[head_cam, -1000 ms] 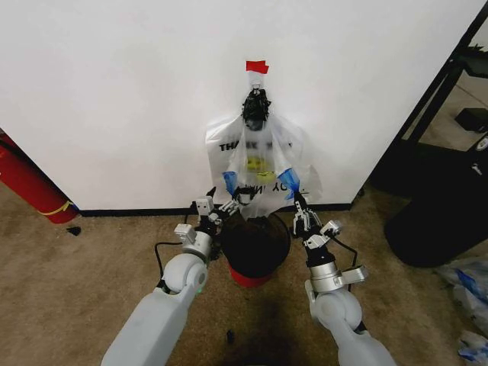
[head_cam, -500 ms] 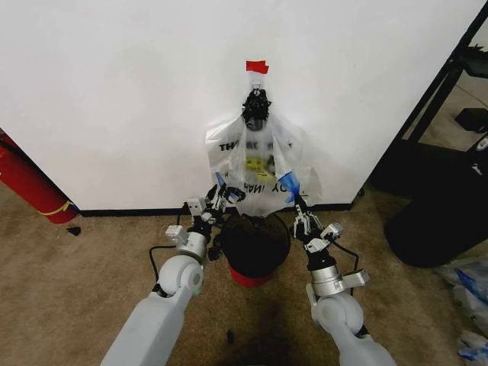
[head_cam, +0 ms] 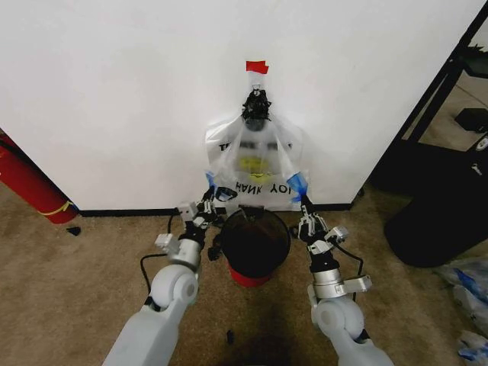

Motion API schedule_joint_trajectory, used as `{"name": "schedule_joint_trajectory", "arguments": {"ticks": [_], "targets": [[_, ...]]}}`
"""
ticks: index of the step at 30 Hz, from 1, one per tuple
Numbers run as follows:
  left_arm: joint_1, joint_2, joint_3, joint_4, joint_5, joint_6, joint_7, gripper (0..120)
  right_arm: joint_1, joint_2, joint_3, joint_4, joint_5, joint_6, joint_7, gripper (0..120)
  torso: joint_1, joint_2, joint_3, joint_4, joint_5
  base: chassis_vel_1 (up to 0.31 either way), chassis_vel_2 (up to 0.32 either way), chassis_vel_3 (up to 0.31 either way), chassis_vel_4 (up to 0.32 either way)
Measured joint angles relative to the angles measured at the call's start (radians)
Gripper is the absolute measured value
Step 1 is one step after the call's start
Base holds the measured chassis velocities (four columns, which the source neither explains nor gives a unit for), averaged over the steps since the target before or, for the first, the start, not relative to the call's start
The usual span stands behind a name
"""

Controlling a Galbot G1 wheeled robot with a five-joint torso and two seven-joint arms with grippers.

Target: Pick up the garbage bag from the wall and place it over the trash bin.

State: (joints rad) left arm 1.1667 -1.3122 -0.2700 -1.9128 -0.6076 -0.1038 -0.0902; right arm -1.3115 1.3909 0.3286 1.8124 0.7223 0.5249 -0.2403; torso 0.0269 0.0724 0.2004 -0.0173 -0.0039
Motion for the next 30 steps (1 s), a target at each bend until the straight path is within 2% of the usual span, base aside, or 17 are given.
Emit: {"name": "schedule_joint_trajectory", "arguments": {"ticks": [7,11,19,30], "targets": [[0.049,0.006,-0.021,-0.075,0.017,-0.014,0.001,0,-0.070,0.023,0.028,0.010,-0.013,0.041,-0.005,0,0.000,0.000,0.000,0.0000,0.0001,0.000,0.000,0.000,0.000],[0.083,0.007,-0.026,-0.108,0.045,-0.015,-0.018,0,-0.117,0.030,0.044,0.018,-0.069,0.077,-0.020,0,0.000,0.000,0.000,0.0000,0.0001,0.000,0.000,0.000,0.000],[0.147,0.011,-0.027,-0.144,0.129,-0.012,-0.051,0,-0.179,0.036,0.080,0.034,-0.179,0.130,-0.042,0,0.000,0.000,0.000,0.0000,0.0000,0.000,0.000,0.000,0.000],[0.217,0.030,-0.024,-0.195,0.190,-0.013,-0.105,0,-0.253,0.060,0.102,0.068,-0.243,0.166,-0.079,0,0.000,0.000,0.000,0.0000,0.0001,0.000,0.000,0.000,0.000]]}}
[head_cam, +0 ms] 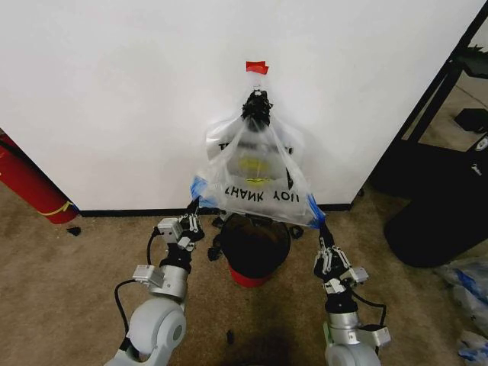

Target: Pick up the garbage bag from the wall and place it over the trash bin.

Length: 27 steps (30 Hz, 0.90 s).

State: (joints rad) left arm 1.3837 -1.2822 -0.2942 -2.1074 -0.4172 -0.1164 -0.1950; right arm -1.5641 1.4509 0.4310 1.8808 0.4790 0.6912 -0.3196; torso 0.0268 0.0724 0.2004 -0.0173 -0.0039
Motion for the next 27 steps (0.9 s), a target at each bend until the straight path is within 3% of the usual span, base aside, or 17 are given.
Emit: {"name": "schedule_joint_trajectory", "arguments": {"ticks": [12,18,27], "targets": [[0.122,-0.014,-0.014,-0.042,0.091,-0.001,-0.108,0,-0.075,0.009,-0.017,-0.017,-0.123,0.129,-0.011,0,0.000,0.000,0.000,0.0002,0.0002,0.000,0.000,0.000,0.000],[0.192,-0.024,-0.027,-0.114,0.091,-0.110,-0.032,0,-0.091,-0.016,-0.033,0.100,-0.093,0.134,0.023,0,0.000,0.000,0.000,0.0000,0.0000,0.000,0.000,0.000,0.000],[0.239,-0.029,-0.010,-0.247,0.115,-0.133,0.021,0,-0.086,-0.053,-0.016,0.220,-0.123,0.137,0.017,0,0.000,0.000,0.000,0.0001,0.0000,0.000,0.000,0.000,0.000]]}}
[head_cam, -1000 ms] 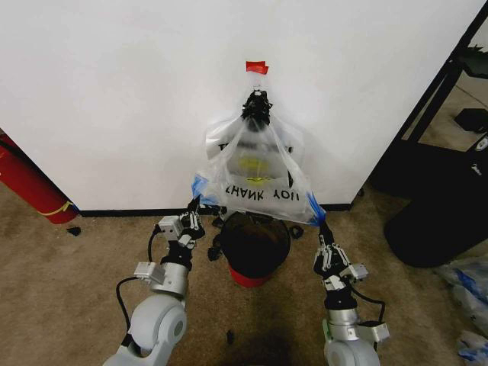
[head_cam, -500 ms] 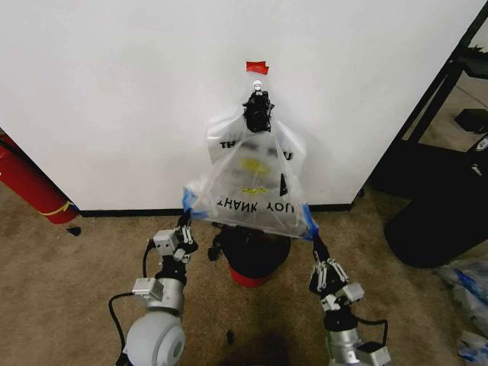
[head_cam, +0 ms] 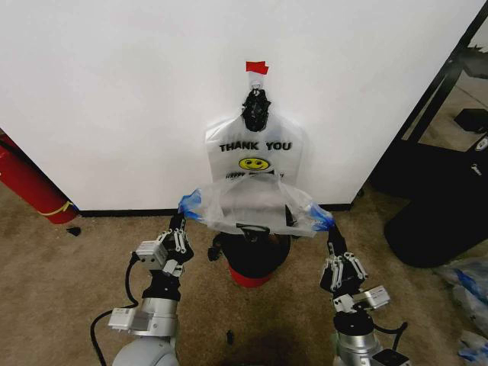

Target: Pick up the garbage bag from the wall and place it over the trash bin.

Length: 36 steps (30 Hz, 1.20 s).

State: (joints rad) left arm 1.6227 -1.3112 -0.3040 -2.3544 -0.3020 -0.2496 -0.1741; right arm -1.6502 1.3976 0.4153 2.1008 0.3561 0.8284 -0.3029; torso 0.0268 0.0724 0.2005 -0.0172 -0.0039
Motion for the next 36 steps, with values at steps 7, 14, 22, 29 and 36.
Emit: {"name": "schedule_joint_trajectory", "arguments": {"ticks": [7,14,22,29,36], "targets": [[-0.018,-0.003,-0.006,0.024,0.005,0.006,0.010,0,0.052,-0.005,0.004,-0.021,-0.008,-0.015,-0.008,0,0.000,0.000,0.000,0.0001,0.0001,0.000,0.000,0.000,0.000],[-0.052,-0.027,-0.001,0.142,0.024,-0.006,0.001,0,0.108,-0.012,0.015,-0.134,0.012,-0.011,-0.007,0,0.000,0.000,0.000,0.0000,-0.0001,0.000,0.000,0.000,0.000],[-0.075,-0.050,-0.002,0.219,0.095,-0.007,-0.035,0,0.148,-0.031,0.007,-0.255,0.023,-0.007,-0.006,0,0.000,0.000,0.000,-0.0001,0.0001,0.000,0.000,0.000,0.000],[-0.072,-0.046,-0.015,0.232,0.161,-0.006,-0.062,0,0.180,-0.058,-0.023,-0.327,-0.036,-0.008,-0.015,0,0.000,0.000,0.000,0.0001,0.0001,0.000,0.000,0.000,0.000],[-0.040,-0.018,0.040,0.268,0.164,0.000,-0.054,0,0.171,-0.111,0.012,-0.331,-0.030,-0.021,-0.101,0,0.000,0.000,0.000,0.0000,0.0001,0.000,0.000,0.000,0.000]]}}
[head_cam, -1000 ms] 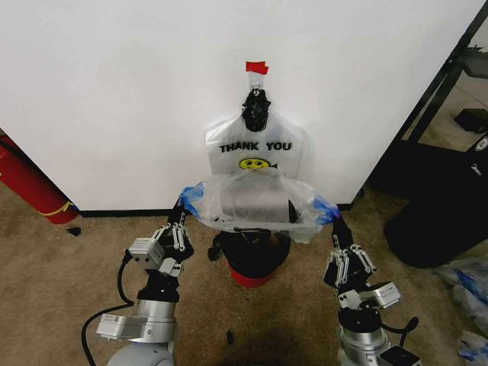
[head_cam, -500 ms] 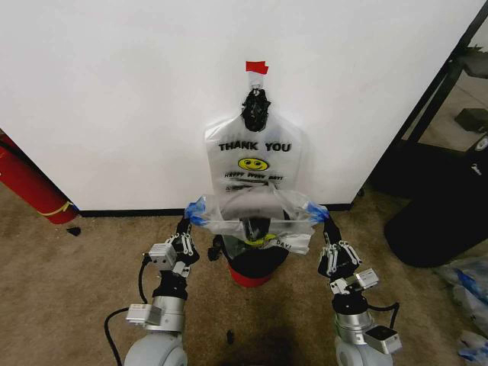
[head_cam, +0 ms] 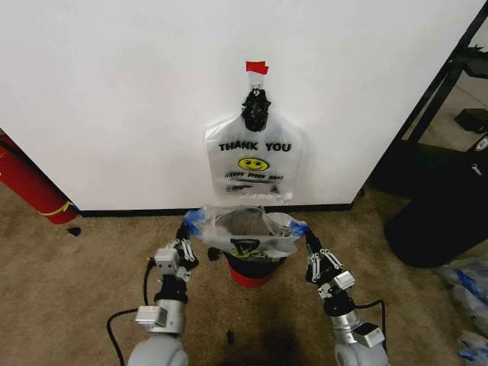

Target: Pick up the garbage bag from the wall and place it over the trash bin.

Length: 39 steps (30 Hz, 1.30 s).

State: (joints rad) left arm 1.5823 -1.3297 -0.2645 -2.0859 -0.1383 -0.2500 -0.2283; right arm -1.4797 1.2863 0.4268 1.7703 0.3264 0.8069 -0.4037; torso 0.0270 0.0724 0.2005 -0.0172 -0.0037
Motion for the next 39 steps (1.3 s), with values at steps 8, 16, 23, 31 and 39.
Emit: {"name": "schedule_joint_trajectory", "arguments": {"ticks": [8,16,23,31,39], "targets": [[0.032,0.027,0.045,0.059,0.039,-0.021,-0.006,0,-0.005,-0.086,0.163,-0.108,0.111,-0.022,-0.404,0,0.000,0.000,0.000,-0.0001,0.0000,0.000,0.000,0.000,0.000],[0.070,0.052,0.036,0.065,0.108,-0.008,-0.046,0,-0.011,-0.088,0.216,-0.215,0.127,-0.025,-0.515,0,0.000,0.000,0.000,-0.0001,0.0001,0.000,0.000,0.000,0.000],[0.079,0.056,0.028,0.149,0.159,-0.021,-0.055,0,0.032,-0.062,0.199,-0.378,0.137,0.015,-0.524,0,0.000,0.000,0.000,0.0000,0.0001,0.000,0.000,0.000,0.000],[0.039,0.039,0.052,0.247,0.187,-0.039,-0.049,0,0.083,-0.011,0.172,-0.456,0.127,0.015,-0.518,0,0.000,0.000,0.000,0.0000,0.0000,0.000,0.000,0.000,0.000],[-0.074,0.031,0.052,0.329,0.178,-0.001,-0.037,0,0.154,0.018,0.139,-0.516,0.123,0.016,-0.334,0,0.000,0.000,0.000,-0.0001,-0.0001,0.000,0.000,0.000,0.000]]}}
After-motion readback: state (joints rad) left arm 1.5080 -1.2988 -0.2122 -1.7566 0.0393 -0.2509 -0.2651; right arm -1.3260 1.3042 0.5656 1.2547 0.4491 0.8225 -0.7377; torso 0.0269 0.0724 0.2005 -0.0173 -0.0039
